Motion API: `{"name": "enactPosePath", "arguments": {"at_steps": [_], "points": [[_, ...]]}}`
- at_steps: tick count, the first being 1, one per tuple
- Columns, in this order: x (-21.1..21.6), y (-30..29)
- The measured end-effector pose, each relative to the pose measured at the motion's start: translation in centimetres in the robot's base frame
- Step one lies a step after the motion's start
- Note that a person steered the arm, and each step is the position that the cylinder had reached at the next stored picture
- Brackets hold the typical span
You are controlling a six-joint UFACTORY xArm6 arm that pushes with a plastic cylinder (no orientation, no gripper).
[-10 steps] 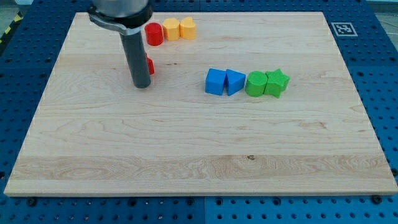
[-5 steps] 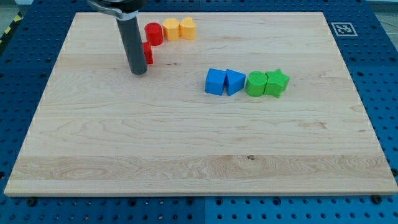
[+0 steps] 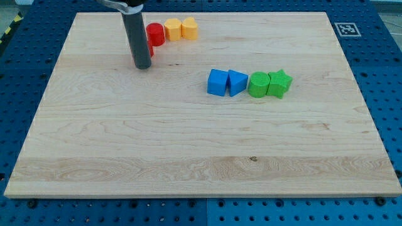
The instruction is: Move the red star into the red circle
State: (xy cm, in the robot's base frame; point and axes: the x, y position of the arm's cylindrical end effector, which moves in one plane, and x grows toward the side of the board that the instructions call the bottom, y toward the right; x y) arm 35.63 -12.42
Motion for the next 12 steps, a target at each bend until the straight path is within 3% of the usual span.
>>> {"name": "enactPosePath", "arguments": {"at_steps": [6, 8, 12], "points": [[-2.0, -0.3], [-0.1, 0.1], [-0.9, 0.0]]}}
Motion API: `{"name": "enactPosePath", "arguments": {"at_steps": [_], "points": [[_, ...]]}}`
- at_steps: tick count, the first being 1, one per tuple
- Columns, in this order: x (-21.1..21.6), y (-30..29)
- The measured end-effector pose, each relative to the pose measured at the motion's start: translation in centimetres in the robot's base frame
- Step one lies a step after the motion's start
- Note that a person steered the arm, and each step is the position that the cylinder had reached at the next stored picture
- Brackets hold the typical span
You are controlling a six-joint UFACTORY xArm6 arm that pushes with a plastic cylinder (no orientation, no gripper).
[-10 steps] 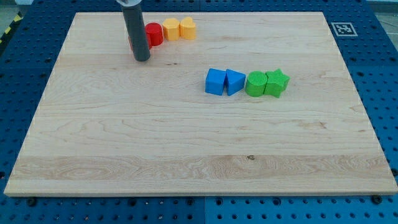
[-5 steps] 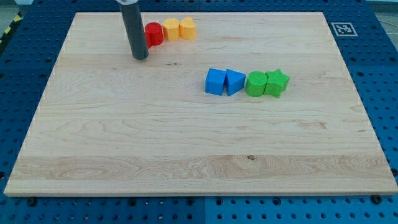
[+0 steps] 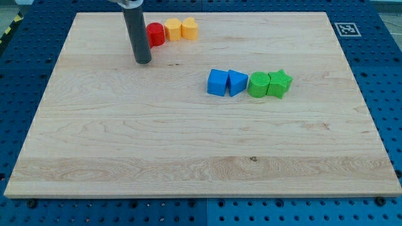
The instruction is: Move the red star into the red circle
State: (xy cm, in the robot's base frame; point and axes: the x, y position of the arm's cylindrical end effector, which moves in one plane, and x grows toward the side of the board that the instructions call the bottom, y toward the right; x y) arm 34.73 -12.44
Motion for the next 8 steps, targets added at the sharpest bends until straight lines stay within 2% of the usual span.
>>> {"name": "enactPosePath", "arguments": {"at_steps": [8], "points": [[-1.6, -4.2]]}}
